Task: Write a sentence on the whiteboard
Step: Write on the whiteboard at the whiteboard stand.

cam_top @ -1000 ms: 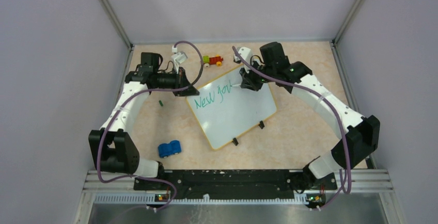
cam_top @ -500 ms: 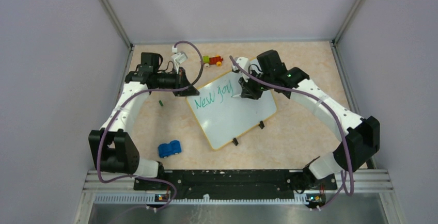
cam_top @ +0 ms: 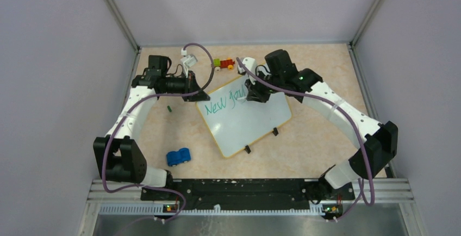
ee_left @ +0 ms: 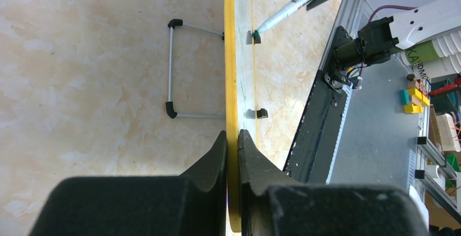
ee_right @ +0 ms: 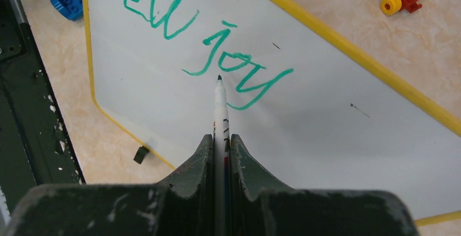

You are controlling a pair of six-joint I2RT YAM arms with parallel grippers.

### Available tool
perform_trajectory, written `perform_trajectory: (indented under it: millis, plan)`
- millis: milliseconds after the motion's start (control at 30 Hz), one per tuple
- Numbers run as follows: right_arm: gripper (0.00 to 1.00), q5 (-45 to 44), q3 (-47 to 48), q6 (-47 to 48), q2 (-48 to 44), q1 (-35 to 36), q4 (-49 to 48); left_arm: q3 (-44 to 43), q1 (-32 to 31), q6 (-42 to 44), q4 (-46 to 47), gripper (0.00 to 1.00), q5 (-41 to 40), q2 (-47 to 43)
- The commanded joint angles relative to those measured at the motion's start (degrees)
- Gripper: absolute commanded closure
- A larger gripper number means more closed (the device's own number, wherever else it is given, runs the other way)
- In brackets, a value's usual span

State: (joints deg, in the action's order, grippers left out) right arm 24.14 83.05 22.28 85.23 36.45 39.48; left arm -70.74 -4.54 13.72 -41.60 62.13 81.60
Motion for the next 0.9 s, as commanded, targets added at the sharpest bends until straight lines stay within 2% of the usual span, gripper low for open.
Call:
perform_trajectory:
  millis: [0, 267, 867]
  plan:
    - [1.0, 1.8, 1.2, 0.4, -4.5, -4.0, 0.6, -0.7, -1.3, 3.4, -0.6, 1.0, -0.2, 0.0]
    - [1.0, 0.1, 0.9, 0.6, -4.2, -7.2, -1.2, -0.7, -1.3, 3.3, -0.7, 1.0, -0.3, 0.0]
    - [1.0, -1.4, 2.7, -0.9, 0.2, -7.4, -4.9, -0.5, -1.3, 3.2, -0.6, 1.0, -0.3, -0.1]
